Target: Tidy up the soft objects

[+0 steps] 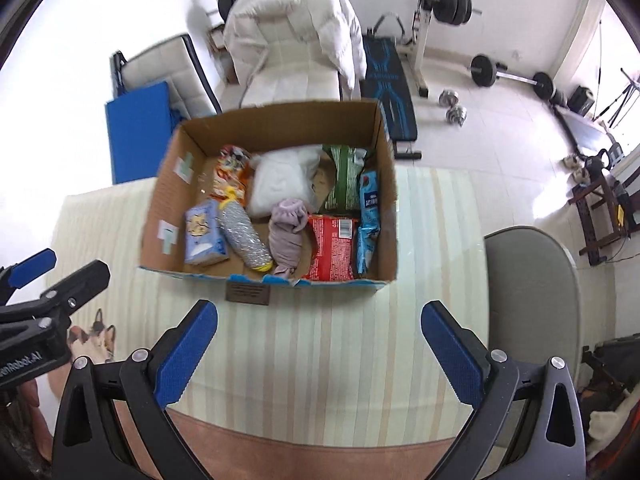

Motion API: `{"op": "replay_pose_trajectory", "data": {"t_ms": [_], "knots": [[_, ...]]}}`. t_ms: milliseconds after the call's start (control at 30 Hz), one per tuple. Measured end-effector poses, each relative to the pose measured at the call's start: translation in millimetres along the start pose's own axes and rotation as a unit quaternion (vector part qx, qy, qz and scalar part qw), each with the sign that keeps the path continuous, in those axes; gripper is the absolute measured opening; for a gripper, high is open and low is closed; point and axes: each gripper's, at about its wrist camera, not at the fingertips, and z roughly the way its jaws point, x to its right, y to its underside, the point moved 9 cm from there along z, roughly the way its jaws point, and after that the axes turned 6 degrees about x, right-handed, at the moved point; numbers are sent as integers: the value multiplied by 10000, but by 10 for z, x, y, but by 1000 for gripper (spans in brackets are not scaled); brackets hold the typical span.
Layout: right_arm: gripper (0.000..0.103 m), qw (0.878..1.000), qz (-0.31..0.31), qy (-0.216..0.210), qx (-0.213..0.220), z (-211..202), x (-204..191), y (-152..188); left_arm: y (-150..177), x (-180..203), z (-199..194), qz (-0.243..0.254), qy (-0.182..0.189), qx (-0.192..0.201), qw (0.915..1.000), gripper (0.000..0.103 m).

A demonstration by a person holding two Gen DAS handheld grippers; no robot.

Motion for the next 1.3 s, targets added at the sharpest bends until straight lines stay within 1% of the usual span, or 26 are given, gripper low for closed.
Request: {"op": "replay_pose_trajectory", "data": {"t_ms": [133, 200, 400, 600, 833, 933, 1100, 1300], "knots": [[103, 9992, -67, 153, 369, -504, -16, 66, 36, -12, -479, -26, -110, 360, 9993, 101], [103, 9984, -92, 184, 520, -742, -36, 127, 69, -13, -675, -33, -148, 461, 9988, 101], [103, 9964, -60, 116, 834, -1416, -78, 270, 208, 13, -1214, -113, -21, 669, 9977, 101], [103, 9942, 19, 25, 1077, -1961, -123, 421, 317, 63, -1596, -166, 113, 812, 9965, 101], [103, 9921, -88, 158, 1241, -2336, -173, 589, 404, 93, -1855, -184, 165, 1007, 9946, 101], [103, 9902, -100, 291, 1364, -2454, -149, 595, 402, 95, -1910, -162, 99, 1096, 9938, 101], [103, 9838, -106, 558, 1701, -2642, -82, 478, 380, 82, -1957, -199, 47, 1215, 9924, 101], [103, 9805, -72, 586, 1876, -2743, -53, 329, 338, 107, -1985, -149, 3, 1296, 9915, 101]]}}
